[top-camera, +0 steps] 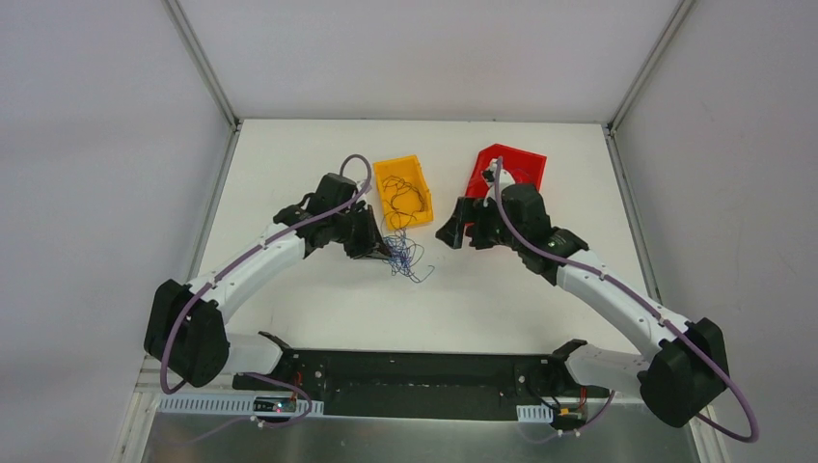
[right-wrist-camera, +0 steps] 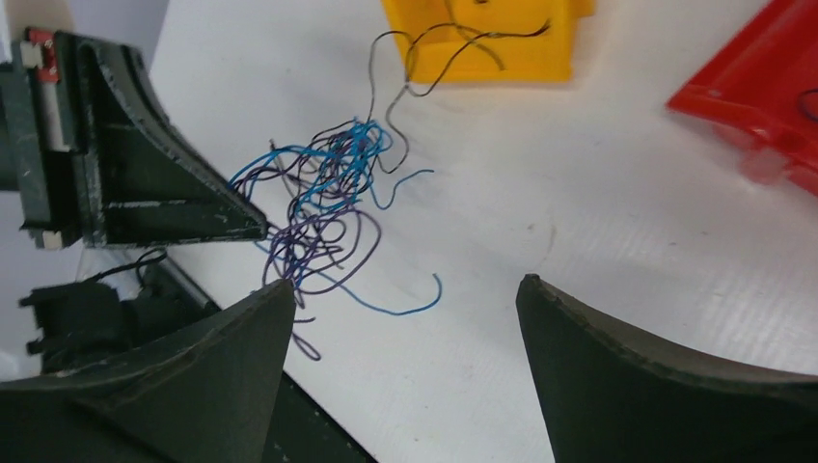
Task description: Untangle the cables
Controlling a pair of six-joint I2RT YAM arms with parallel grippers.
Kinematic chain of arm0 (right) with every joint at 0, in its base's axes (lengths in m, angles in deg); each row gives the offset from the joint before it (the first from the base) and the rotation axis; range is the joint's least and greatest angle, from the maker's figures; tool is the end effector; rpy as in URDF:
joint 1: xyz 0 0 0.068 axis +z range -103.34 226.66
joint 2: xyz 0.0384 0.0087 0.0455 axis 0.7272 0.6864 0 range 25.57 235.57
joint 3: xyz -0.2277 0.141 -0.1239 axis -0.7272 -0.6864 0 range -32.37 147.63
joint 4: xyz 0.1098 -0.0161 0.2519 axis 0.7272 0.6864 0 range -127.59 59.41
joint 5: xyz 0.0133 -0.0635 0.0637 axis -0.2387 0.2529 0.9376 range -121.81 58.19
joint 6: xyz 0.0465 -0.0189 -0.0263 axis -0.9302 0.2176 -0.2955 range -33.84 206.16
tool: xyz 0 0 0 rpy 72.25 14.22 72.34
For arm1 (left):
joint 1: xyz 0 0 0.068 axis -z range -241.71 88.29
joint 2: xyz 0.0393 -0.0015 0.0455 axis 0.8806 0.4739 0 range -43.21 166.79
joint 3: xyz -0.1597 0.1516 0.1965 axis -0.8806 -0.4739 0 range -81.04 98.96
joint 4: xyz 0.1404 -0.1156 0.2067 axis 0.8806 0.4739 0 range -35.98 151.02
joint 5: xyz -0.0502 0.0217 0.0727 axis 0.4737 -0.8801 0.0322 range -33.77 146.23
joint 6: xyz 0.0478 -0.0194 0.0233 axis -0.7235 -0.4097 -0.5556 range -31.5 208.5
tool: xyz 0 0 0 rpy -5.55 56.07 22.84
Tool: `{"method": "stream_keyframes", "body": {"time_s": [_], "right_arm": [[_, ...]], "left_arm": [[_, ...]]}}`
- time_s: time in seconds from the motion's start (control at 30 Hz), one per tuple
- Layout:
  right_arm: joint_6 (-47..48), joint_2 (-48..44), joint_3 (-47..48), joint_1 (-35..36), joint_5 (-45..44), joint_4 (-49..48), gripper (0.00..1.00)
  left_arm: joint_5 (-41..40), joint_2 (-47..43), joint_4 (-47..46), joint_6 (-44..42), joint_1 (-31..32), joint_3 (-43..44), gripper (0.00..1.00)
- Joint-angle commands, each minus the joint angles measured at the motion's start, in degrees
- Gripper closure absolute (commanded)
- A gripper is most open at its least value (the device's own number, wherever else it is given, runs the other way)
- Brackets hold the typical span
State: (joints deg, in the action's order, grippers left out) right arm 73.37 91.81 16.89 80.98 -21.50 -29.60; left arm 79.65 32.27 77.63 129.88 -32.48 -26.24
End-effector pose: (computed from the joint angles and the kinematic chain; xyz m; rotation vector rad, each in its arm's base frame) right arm 0.2212 0.1595 0.3098 -0.5029 2.0083 0.6975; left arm 0.2465 -0.1559 0.2787 -0.0477 2.5285 -1.0398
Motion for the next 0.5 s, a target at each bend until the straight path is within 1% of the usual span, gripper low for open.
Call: {"method": "stream_keyframes", "body": {"time_s": [0.0, 0.07, 0.13, 0.2, 0.27, 0.4, 0.47], "right_arm": [[-1.5, 0.1, -3.2, -0.1, 15.3, -7.6, 0.13], [-1.3, -0.2, -4.4, -0.1, 16.5, -9.4, 0.14], [-1.4, -0.4, -5.3, -0.2, 15.7, -9.7, 0.14], [-2.0, -0.4, -5.6, -0.3, 15.5, -10.0, 0.14], [-3.5, -0.1, -5.8, -0.3, 16.2, -11.3, 0.15], [-7.5, 1.0, -6.2, -0.3, 18.9, -15.1, 0.22], [-9.0, 1.7, -6.0, -0.3, 19.7, -16.1, 0.27]], "left_arm": [[5.5, -2.3, -2.2, -3.8, 0.4, 2.0, 1.0], [6.9, -2.6, -3.3, -4.0, 0.5, 2.0, 1.0], [8.9, -3.1, -4.8, -4.4, 0.7, 1.8, 1.0], [11.0, -3.5, -5.9, -5.9, 1.8, 2.3, 1.0], [11.5, -3.6, -6.0, -7.1, 3.5, 3.1, 1.0], [9.7, -3.6, -6.2, -7.5, 5.2, 3.2, 1.0], [9.1, -3.9, -6.5, -7.5, 5.4, 3.0, 1.0]]}}
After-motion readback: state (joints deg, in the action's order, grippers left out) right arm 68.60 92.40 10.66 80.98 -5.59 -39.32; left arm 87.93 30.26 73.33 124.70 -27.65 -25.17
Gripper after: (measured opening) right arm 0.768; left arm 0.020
